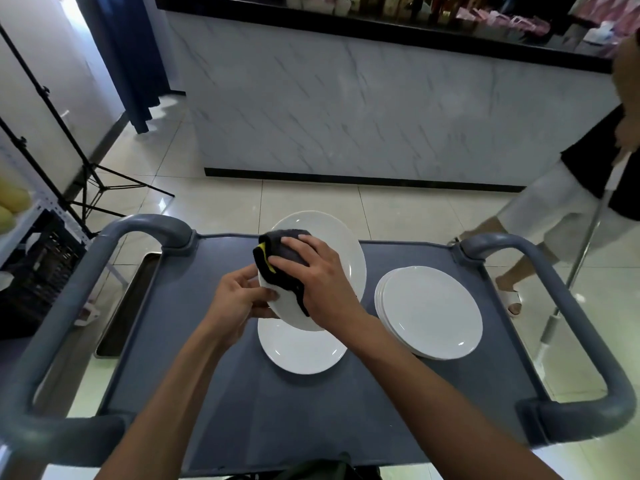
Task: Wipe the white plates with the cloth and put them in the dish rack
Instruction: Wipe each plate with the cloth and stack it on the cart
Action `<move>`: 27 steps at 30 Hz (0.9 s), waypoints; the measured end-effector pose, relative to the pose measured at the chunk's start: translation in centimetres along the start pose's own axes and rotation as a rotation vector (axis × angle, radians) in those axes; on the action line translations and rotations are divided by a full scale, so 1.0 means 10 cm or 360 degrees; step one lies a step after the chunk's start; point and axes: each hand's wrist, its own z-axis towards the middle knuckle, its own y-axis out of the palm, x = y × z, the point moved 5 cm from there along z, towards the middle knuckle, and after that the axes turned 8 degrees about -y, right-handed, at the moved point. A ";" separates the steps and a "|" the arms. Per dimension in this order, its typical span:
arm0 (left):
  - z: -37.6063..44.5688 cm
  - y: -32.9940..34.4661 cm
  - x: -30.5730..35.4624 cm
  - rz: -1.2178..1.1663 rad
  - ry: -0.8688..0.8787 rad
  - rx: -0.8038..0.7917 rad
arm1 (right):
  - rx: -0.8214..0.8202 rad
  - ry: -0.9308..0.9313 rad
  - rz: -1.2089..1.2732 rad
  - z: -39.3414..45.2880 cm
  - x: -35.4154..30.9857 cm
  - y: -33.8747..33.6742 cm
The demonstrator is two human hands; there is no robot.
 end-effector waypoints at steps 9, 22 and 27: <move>-0.04 -0.02 -0.05 -0.0028 -0.0037 0.0074 | 0.0093 0.0103 -0.0160 0.21 0.16 -0.08; -0.02 -0.08 -0.09 -0.0213 -0.0003 0.0352 | -0.0018 0.0538 -0.0247 0.00 0.63 -0.26; 0.03 -0.08 -0.03 -0.0265 0.0024 0.0416 | -0.0121 0.0557 -0.0196 -0.28 0.55 -0.10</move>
